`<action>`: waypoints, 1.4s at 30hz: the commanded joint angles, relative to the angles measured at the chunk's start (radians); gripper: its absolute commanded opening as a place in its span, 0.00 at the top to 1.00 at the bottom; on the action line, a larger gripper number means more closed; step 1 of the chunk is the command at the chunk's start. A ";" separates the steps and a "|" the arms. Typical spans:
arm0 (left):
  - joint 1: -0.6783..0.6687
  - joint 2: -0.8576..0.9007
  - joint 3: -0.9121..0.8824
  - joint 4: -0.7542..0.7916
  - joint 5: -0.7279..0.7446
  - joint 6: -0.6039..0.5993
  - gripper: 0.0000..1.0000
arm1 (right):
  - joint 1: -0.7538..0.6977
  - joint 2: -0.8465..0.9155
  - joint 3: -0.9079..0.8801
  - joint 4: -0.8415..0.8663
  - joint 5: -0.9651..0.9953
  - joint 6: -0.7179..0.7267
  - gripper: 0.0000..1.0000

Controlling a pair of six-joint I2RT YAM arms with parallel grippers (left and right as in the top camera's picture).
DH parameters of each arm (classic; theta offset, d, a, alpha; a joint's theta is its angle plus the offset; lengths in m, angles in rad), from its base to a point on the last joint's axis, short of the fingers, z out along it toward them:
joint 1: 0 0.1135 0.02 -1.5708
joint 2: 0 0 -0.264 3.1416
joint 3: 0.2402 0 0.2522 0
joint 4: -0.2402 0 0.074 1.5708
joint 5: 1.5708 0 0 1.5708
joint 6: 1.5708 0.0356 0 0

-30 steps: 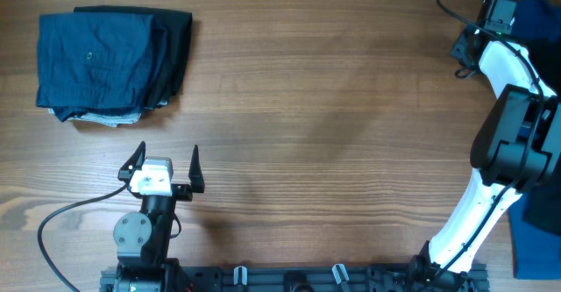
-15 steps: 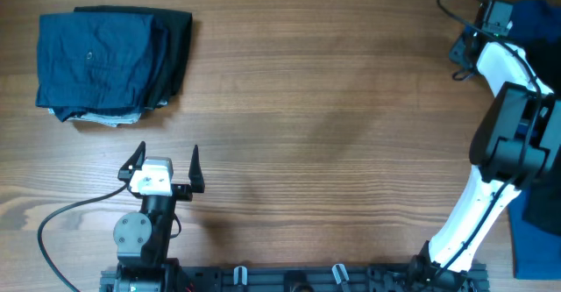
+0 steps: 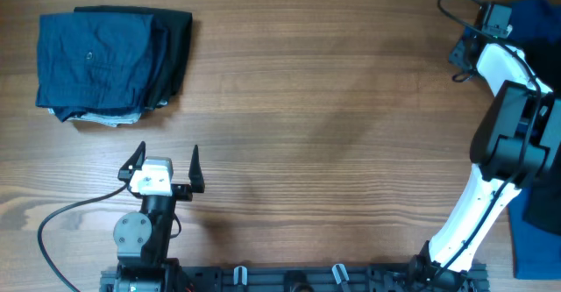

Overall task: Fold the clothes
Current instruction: 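Reach the right gripper to the clothes pile and grasp the black shirt, then drag the black shirt with the right gripper onto the table center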

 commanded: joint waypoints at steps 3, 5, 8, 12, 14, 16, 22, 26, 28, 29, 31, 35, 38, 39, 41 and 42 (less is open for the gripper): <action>-0.003 -0.005 -0.007 0.000 -0.013 0.011 0.00 | -0.004 -0.158 -0.003 -0.004 0.022 -0.051 0.96; -0.003 -0.005 -0.007 0.000 -0.013 0.011 0.00 | -0.004 -0.197 -0.003 -0.018 0.031 -0.077 0.96; -0.003 -0.005 -0.007 0.000 -0.013 0.011 0.00 | -0.004 -0.257 -0.003 -0.040 0.036 -0.108 0.96; -0.003 -0.005 -0.007 0.000 -0.013 0.011 0.00 | -0.004 -0.343 -0.003 -0.090 0.032 -0.143 0.96; -0.003 -0.005 -0.007 0.000 -0.013 0.011 0.00 | 0.002 -0.393 -0.003 -0.125 0.024 -0.182 0.95; -0.003 -0.005 -0.007 0.000 -0.013 0.011 0.00 | 0.013 -0.437 -0.003 -0.155 0.024 -0.206 0.96; -0.003 -0.005 -0.007 0.000 -0.013 0.011 0.00 | 0.118 -0.591 -0.003 -0.242 -0.023 -0.253 0.96; -0.003 -0.005 -0.007 0.000 -0.013 0.011 0.00 | 0.261 -0.671 -0.003 -0.274 -0.192 -0.240 0.96; -0.003 -0.005 -0.007 0.000 -0.013 0.011 0.00 | 0.361 -0.682 -0.003 -0.287 -0.295 -0.182 0.96; -0.003 -0.005 -0.007 0.000 -0.013 0.011 0.00 | 0.395 -0.681 -0.003 -0.288 -0.331 -0.165 0.96; -0.003 -0.005 -0.007 0.000 -0.013 0.011 0.00 | 0.489 -0.662 -0.003 -0.291 -0.414 -0.115 0.96; -0.003 -0.005 -0.007 0.000 -0.013 0.011 0.00 | 0.728 -0.545 -0.003 -0.270 -0.461 -0.016 0.96; -0.003 -0.005 -0.007 0.000 -0.013 0.011 0.00 | 0.859 -0.436 -0.003 -0.243 -0.473 -0.014 0.96; -0.003 -0.005 -0.007 0.000 -0.013 0.011 0.00 | 0.904 -0.394 -0.003 -0.232 -0.488 -0.014 0.96; -0.003 -0.005 -0.007 0.000 -0.013 0.011 0.00 | 0.981 -0.320 -0.003 -0.211 -0.513 -0.015 0.96; -0.003 -0.005 -0.007 0.000 -0.013 0.011 0.00 | 1.015 -0.288 -0.003 -0.202 -0.519 -0.014 0.96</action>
